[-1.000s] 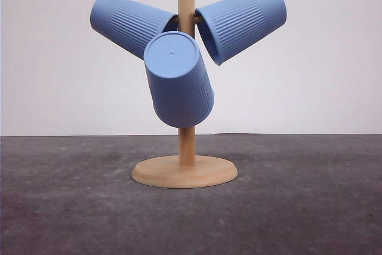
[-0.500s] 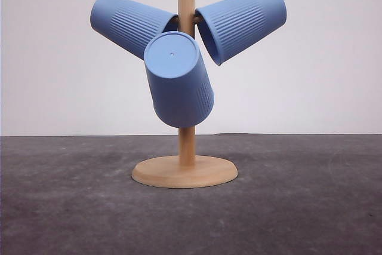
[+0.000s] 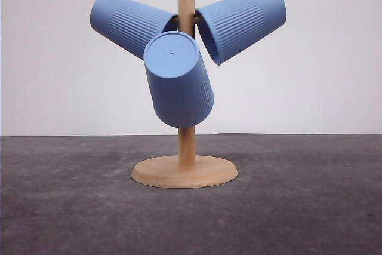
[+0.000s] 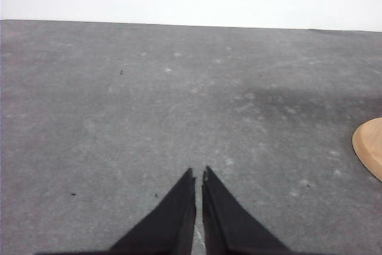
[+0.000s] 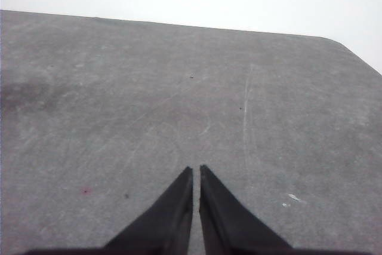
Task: Place three cups
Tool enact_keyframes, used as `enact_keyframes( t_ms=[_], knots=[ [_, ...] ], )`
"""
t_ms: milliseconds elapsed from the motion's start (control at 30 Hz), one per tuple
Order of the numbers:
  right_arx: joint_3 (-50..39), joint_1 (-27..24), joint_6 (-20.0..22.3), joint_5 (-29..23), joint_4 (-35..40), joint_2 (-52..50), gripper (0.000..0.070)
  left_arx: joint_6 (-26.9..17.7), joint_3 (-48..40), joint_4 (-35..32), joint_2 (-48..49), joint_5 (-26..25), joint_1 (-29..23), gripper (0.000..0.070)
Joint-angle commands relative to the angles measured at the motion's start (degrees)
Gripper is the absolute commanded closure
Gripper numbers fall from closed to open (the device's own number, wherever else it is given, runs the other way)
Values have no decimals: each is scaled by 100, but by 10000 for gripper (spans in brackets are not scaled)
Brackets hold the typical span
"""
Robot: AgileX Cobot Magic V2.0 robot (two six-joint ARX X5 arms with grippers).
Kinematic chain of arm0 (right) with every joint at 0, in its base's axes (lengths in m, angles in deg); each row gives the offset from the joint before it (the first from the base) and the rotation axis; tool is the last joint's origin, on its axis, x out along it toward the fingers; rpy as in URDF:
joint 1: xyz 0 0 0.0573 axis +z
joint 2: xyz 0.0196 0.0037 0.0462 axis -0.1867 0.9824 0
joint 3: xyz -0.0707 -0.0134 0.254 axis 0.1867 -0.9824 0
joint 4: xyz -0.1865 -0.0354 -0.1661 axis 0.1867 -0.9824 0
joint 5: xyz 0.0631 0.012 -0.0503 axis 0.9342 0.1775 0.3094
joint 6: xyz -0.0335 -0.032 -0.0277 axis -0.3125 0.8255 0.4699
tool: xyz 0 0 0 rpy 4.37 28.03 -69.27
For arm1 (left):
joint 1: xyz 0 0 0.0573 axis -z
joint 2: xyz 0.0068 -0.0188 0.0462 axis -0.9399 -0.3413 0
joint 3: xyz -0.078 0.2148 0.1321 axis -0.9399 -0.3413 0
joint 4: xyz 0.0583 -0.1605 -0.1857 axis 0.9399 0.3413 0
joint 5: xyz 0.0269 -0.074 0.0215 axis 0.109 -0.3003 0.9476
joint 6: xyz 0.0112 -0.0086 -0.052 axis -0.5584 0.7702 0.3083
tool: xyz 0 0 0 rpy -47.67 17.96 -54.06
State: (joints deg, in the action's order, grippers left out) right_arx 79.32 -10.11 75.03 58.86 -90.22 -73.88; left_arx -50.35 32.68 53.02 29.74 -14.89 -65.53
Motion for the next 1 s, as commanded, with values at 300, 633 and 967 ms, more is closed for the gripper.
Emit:
enact_keyframes(
  t_ms=[300,633,967],
  knots=[
    [-22,-9,-66,0,59,-9,682,-20,-83,24,4,17,0,700],
    [-22,-9,-66,0,59,-9,682,-20,-83,24,4,17,0,700],
    [-22,-9,-66,0,59,-9,682,-20,-83,24,4,17,0,700]
  ],
)
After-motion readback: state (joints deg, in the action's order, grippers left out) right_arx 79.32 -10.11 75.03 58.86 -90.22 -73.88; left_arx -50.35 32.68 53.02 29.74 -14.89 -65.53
